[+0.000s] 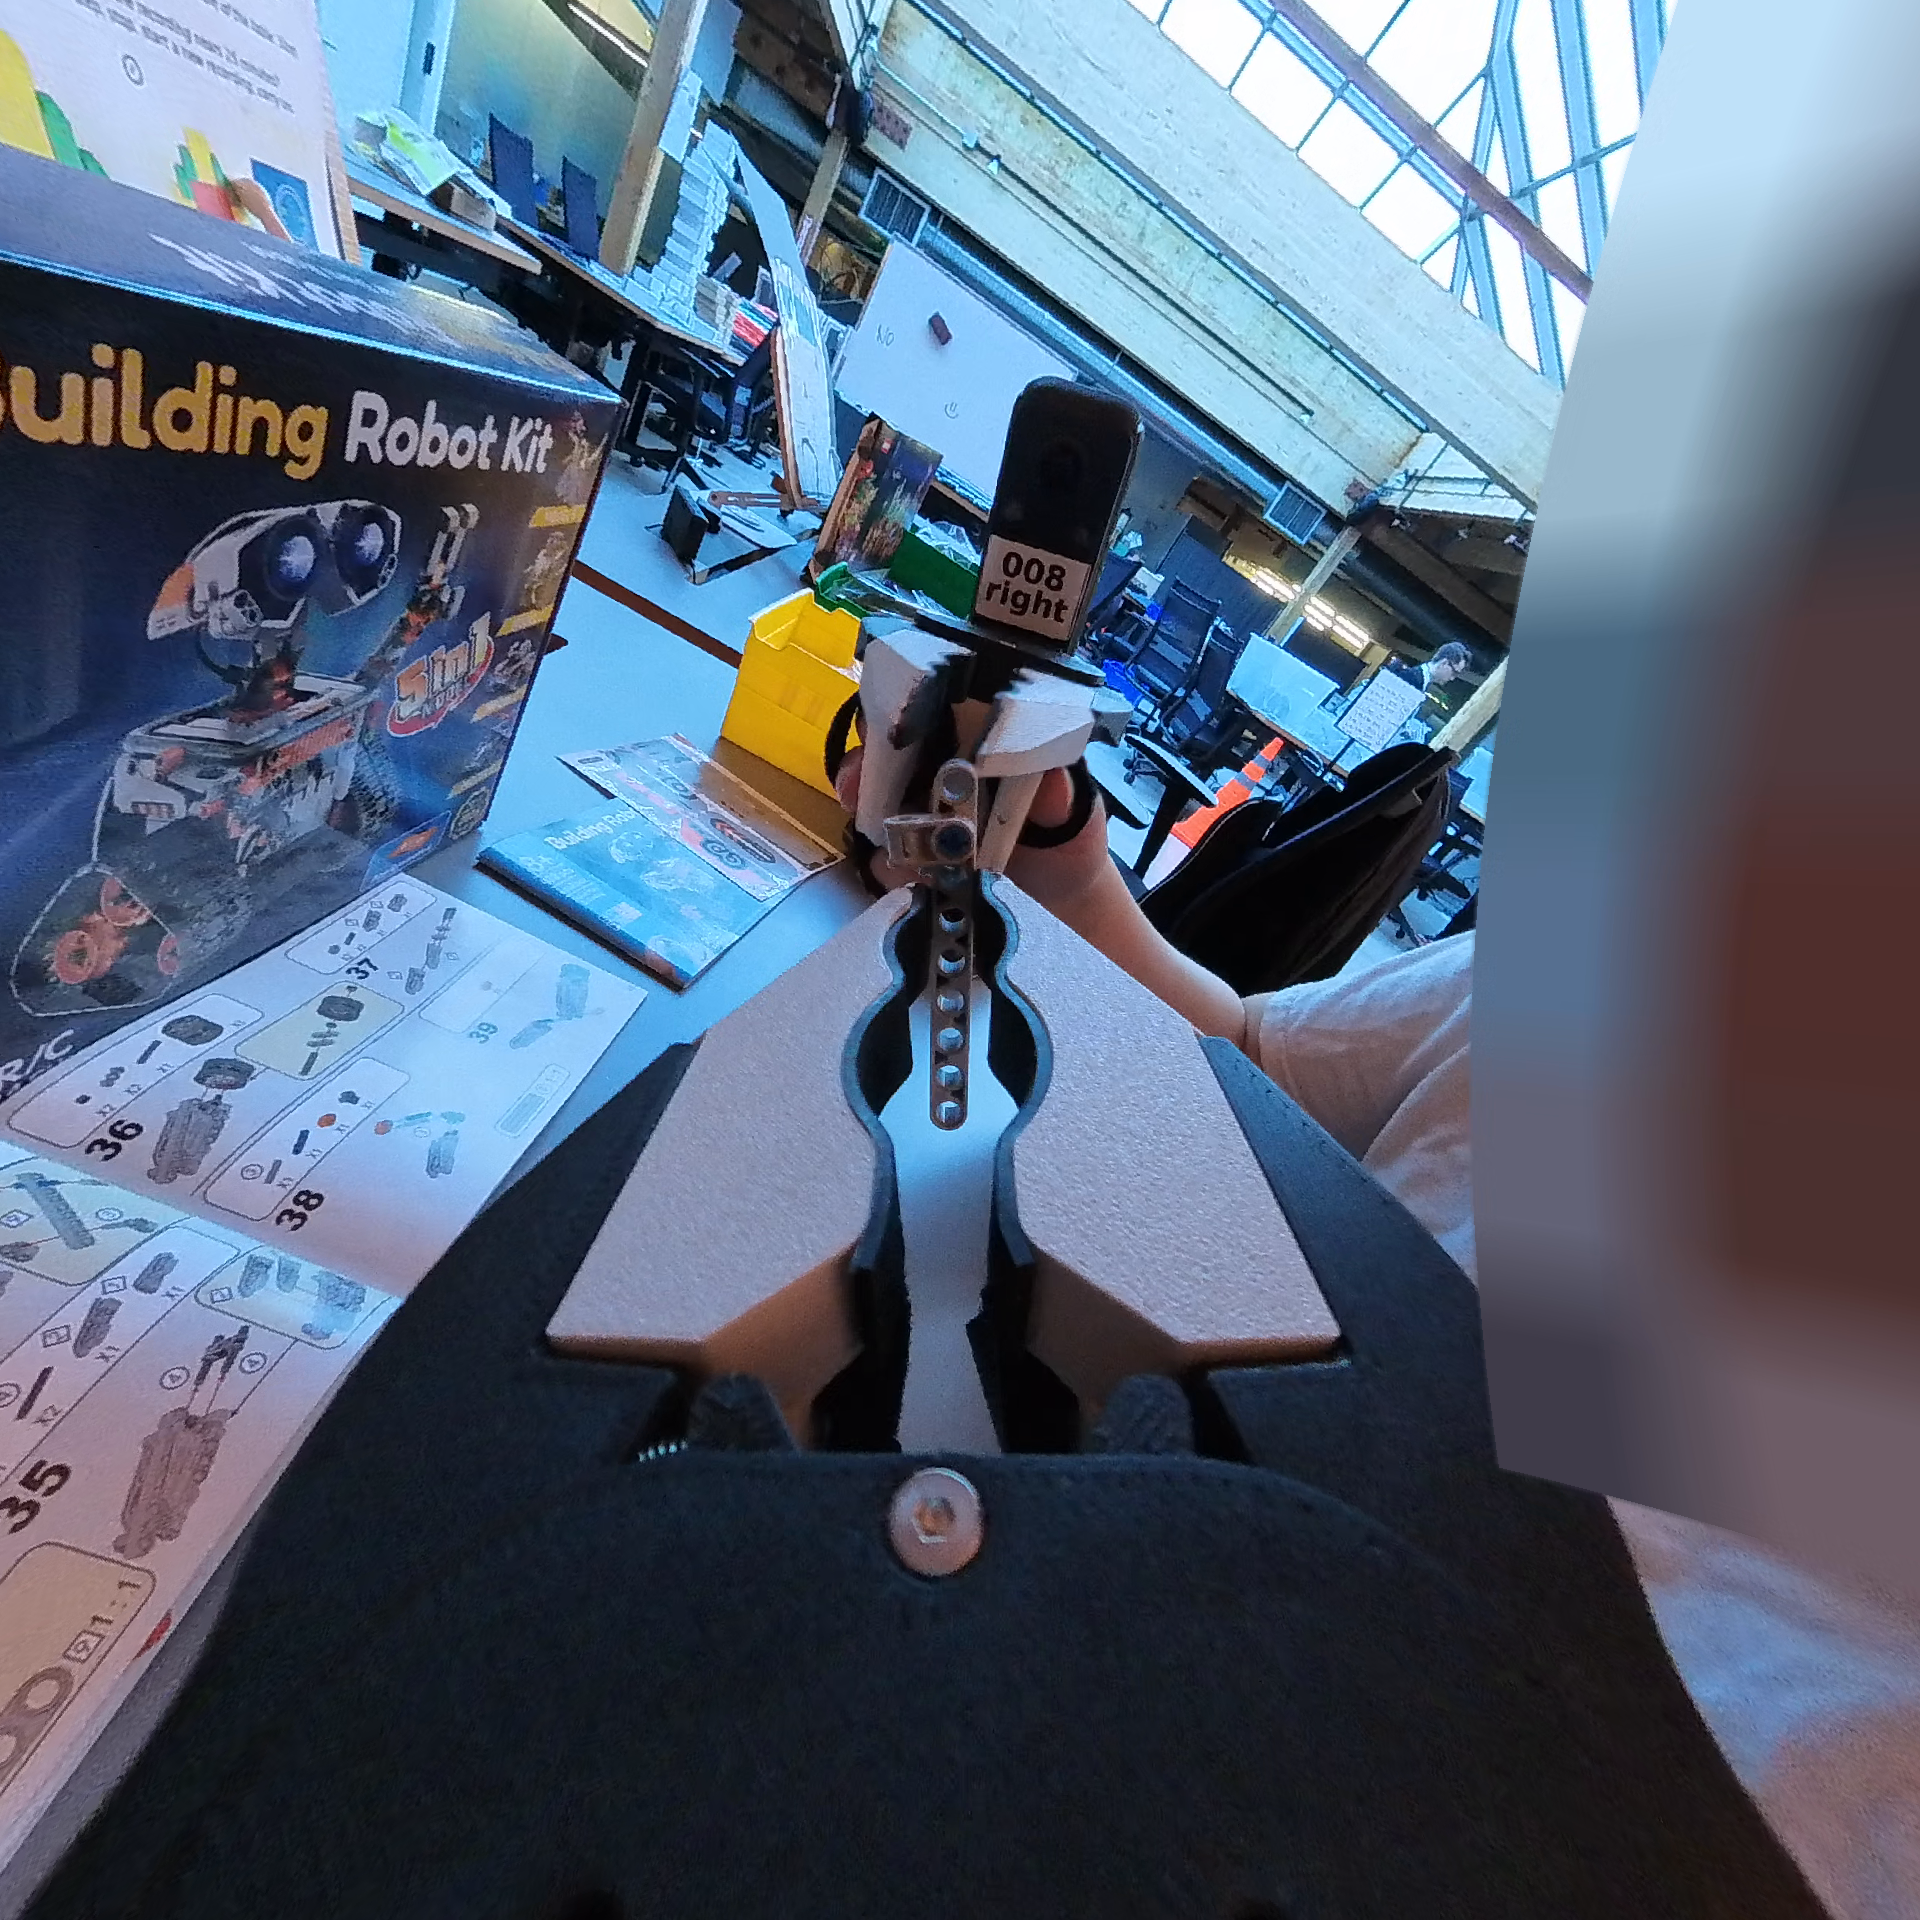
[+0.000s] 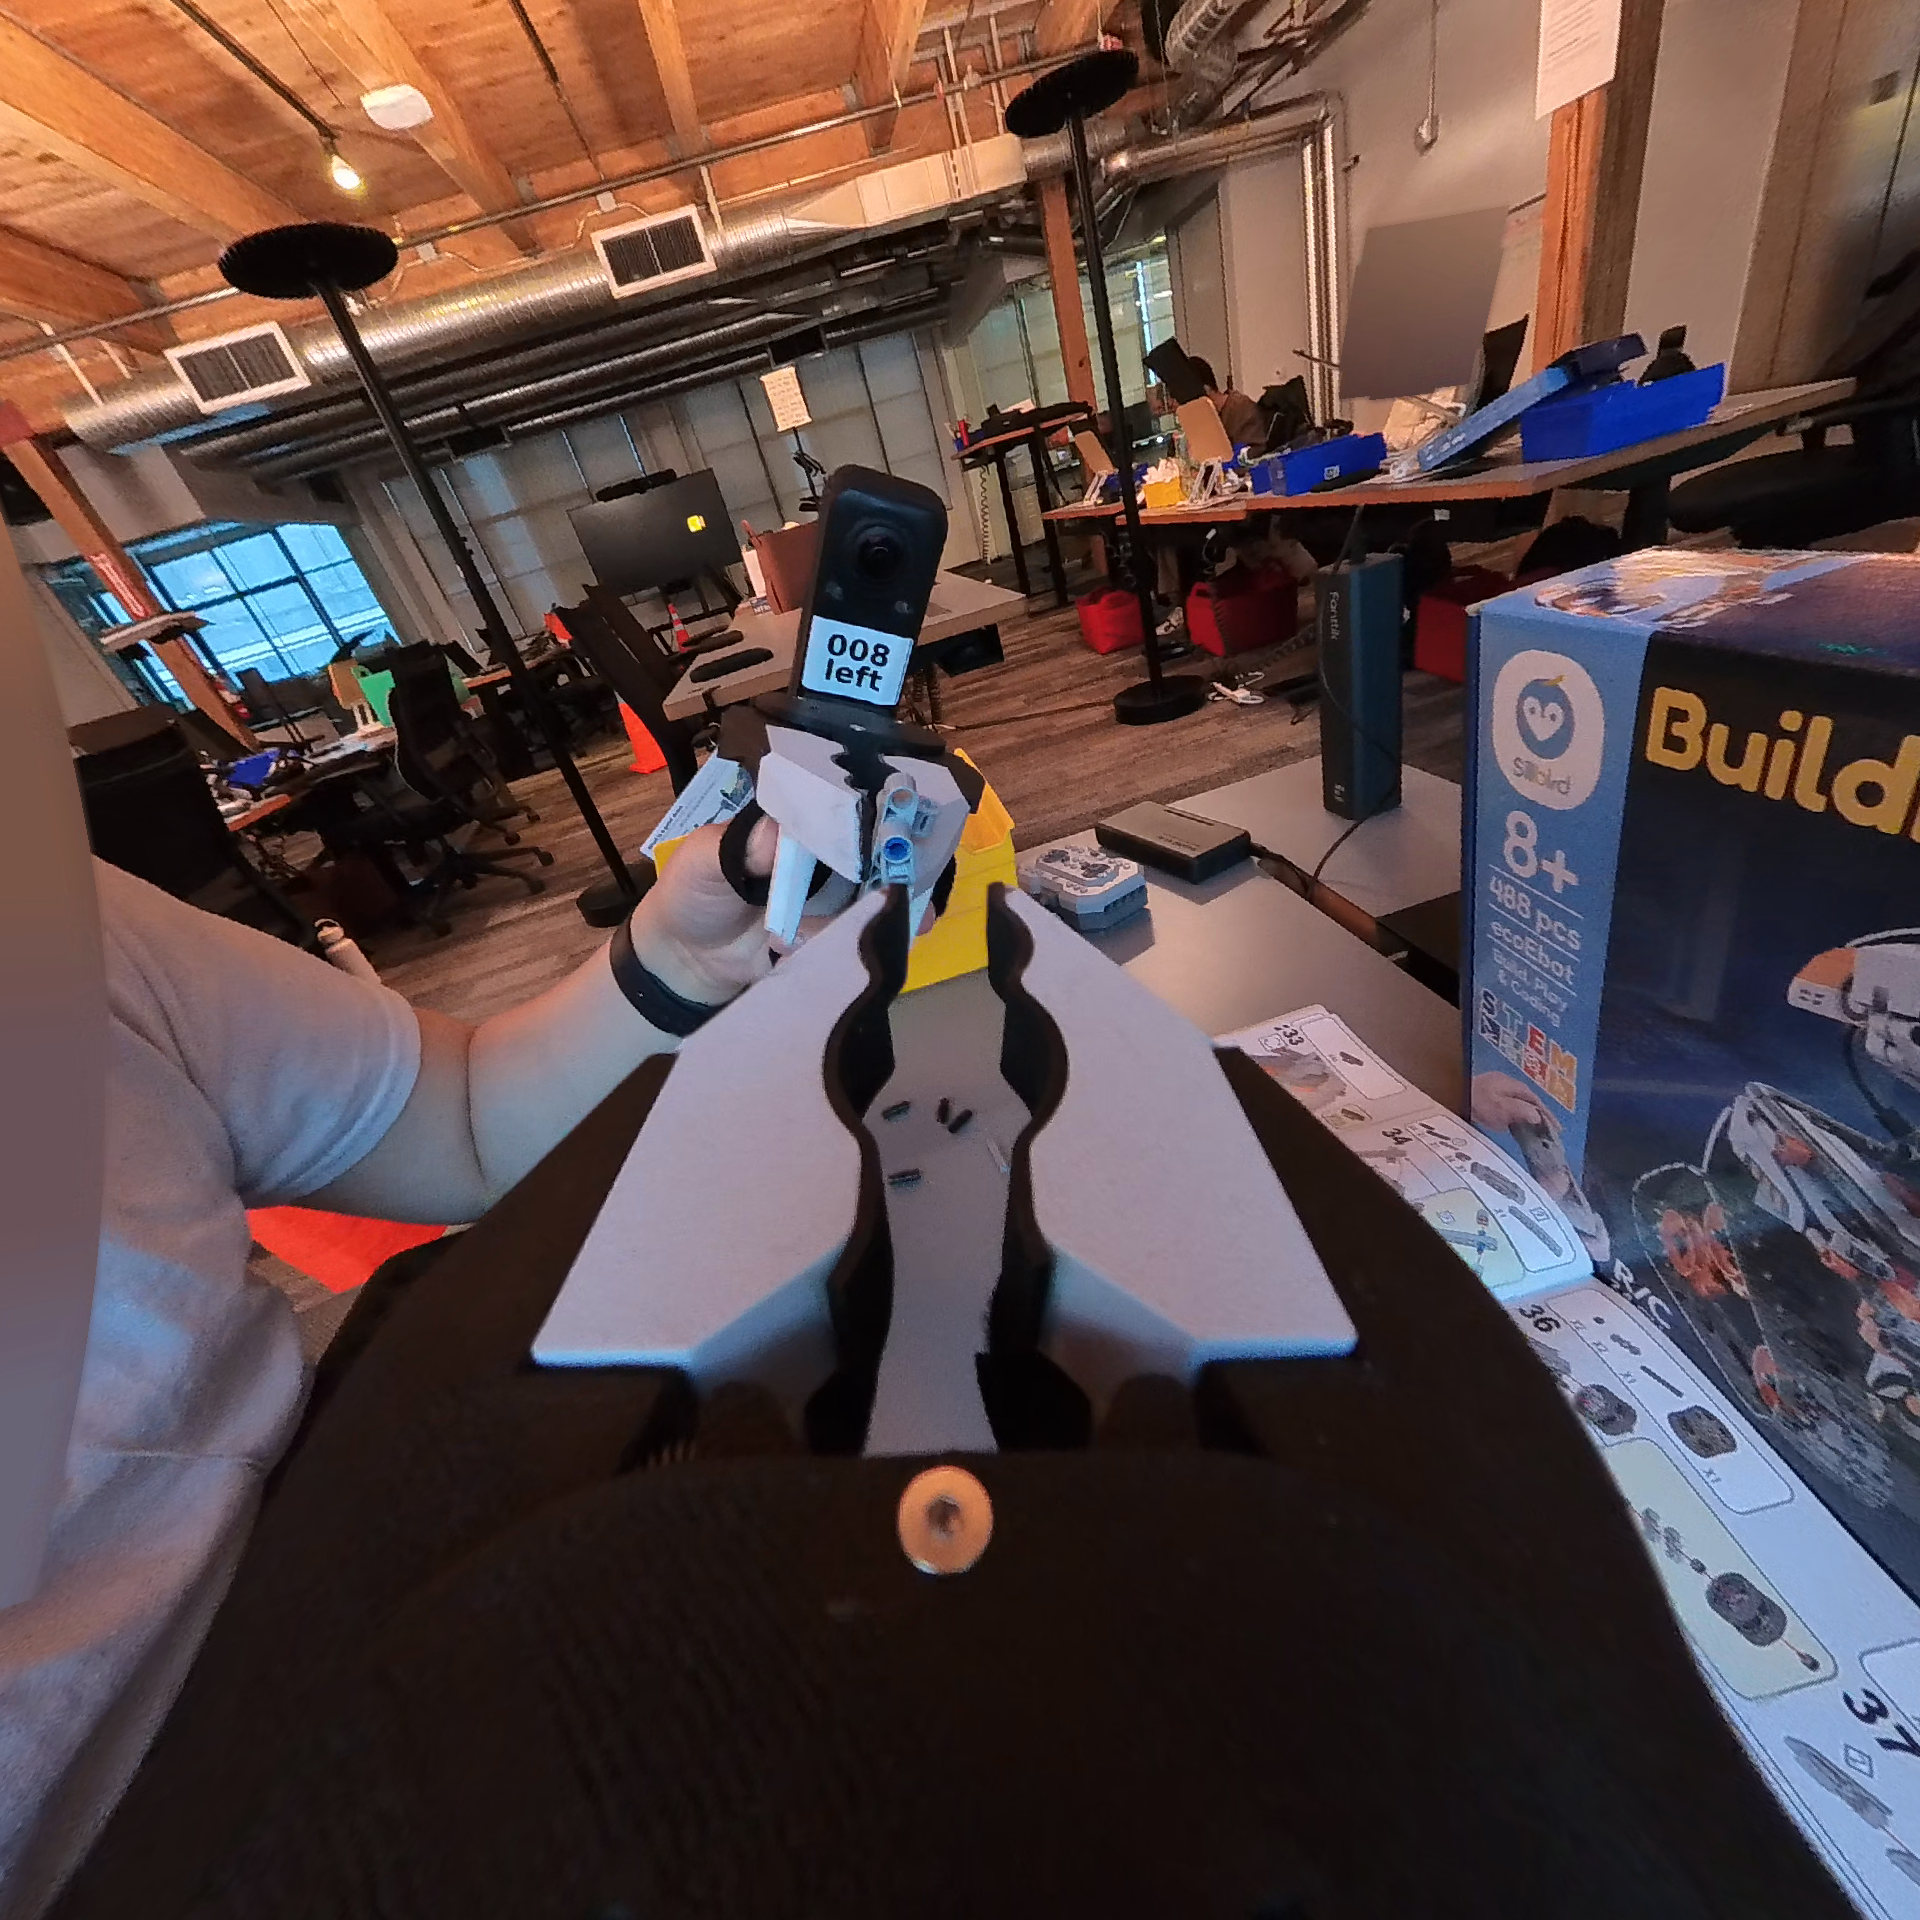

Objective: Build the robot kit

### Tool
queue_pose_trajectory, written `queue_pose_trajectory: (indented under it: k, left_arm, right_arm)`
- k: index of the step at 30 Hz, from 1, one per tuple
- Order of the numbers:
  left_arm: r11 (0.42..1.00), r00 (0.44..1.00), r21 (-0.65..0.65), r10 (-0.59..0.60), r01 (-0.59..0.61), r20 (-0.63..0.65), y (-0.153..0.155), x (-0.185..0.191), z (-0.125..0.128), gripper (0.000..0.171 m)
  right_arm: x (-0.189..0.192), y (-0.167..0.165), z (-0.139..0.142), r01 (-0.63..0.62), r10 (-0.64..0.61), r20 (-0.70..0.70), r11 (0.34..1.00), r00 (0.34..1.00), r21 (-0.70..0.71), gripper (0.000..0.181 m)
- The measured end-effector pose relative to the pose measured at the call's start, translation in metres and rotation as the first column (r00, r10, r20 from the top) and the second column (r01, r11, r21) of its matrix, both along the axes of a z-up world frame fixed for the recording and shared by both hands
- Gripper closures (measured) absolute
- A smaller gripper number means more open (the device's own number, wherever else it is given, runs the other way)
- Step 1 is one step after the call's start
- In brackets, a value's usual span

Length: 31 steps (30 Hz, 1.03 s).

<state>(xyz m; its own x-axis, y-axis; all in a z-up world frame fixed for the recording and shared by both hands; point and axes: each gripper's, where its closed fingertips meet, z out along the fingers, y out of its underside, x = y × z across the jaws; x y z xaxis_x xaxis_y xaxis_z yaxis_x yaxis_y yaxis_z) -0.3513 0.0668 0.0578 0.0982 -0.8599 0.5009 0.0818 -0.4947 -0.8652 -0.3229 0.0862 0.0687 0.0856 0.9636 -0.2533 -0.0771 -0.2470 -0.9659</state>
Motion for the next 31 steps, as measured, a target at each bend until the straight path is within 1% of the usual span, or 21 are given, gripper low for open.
queue_pose_trajectory:
  k: [3,6,10,13,19,20,22,24,27,29,31]
  left_arm:
    - [1.000,1.000,-0.010,-0.002,0.002,0.015,0.001,0.000,0.000,0.167]
    - [0.999,1.000,-0.046,-0.020,0.020,0.018,0.001,0.002,-0.004,0.167]
    - [0.998,1.000,-0.061,-0.026,0.027,0.013,0.001,0.004,-0.007,0.167]
    - [0.997,0.999,-0.068,-0.040,0.040,0.007,-0.001,0.006,-0.008,0.167]
    - [0.996,0.998,-0.071,-0.062,0.062,-0.003,-0.005,0.012,-0.011,0.167]
    - [0.995,0.998,-0.074,-0.067,0.067,-0.003,-0.006,0.013,-0.011,0.167]
    - [0.995,0.998,-0.078,-0.068,0.067,-0.009,-0.006,0.014,-0.013,0.167]
    - [0.993,0.998,-0.093,-0.070,0.069,-0.006,-0.006,0.015,-0.014,0.166]
    - [0.985,0.995,-0.144,-0.098,0.093,-0.027,-0.008,0.015,-0.019,0.166]
    - [0.977,0.991,-0.176,-0.127,0.119,-0.037,-0.012,0.016,-0.023,0.166]
    - [0.957,0.985,-0.244,-0.169,0.160,-0.018,-0.016,0.016,-0.024,0.165]
  right_arm:
    - [-0.001,0.000,-0.003,0.004,-0.004,0.014,1.000,1.000,0.012,0.167]
    - [-0.005,-0.004,-0.005,-0.024,0.024,0.020,1.000,1.000,0.013,0.166]
    - [-0.009,-0.001,-0.011,-0.003,0.002,0.040,1.000,0.999,0.017,0.164]
    - [-0.014,-0.002,-0.015,-0.012,0.012,0.029,1.000,0.999,-0.011,0.162]
    - [-0.024,-0.014,-0.017,-0.110,0.109,-0.018,0.990,0.994,-0.087,0.161]
    - [-0.025,-0.014,-0.019,-0.115,0.114,-0.018,0.989,0.993,-0.090,0.162]
    - [-0.025,-0.019,-0.020,-0.142,0.142,-0.014,0.987,0.990,-0.080,0.174]
    - [-0.024,-0.019,-0.020,-0.120,0.120,0.008,0.993,0.993,-0.014,0.175]
    - [-0.024,-0.020,-0.027,-0.084,0.064,0.117,0.981,0.991,0.176,0.174]
    - [-0.023,-0.025,-0.030,-0.080,0.021,0.171,0.935,0.985,0.345,0.173]
    - [-0.022,-0.028,-0.031,-0.078,-0.026,0.209,0.877,0.977,0.474,0.172]
